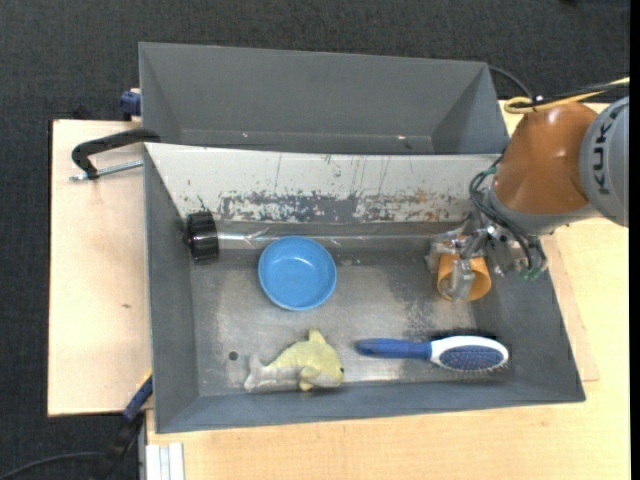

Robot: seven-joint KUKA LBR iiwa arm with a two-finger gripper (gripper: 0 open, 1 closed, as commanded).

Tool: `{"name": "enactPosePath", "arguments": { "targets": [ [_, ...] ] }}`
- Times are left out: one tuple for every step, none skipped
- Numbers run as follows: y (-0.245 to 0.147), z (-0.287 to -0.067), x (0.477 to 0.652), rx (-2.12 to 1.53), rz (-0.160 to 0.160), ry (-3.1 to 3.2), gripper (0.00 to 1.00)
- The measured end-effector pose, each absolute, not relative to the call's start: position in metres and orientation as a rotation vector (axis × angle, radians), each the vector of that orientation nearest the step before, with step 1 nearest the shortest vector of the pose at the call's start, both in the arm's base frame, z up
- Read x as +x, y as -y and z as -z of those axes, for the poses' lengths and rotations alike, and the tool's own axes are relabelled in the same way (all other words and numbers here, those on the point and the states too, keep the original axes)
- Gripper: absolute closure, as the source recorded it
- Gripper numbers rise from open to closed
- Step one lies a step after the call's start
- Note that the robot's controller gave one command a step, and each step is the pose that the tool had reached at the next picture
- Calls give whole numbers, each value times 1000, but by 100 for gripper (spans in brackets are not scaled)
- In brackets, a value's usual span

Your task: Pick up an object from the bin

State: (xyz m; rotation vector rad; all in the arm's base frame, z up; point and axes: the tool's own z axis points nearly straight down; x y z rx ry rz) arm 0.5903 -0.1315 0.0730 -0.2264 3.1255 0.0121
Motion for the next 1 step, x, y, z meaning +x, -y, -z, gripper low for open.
{"name": "enactPosePath", "arguments": {
  "targets": [
    [116,-228,573,-187,4,-3121,100]
  ]
}}
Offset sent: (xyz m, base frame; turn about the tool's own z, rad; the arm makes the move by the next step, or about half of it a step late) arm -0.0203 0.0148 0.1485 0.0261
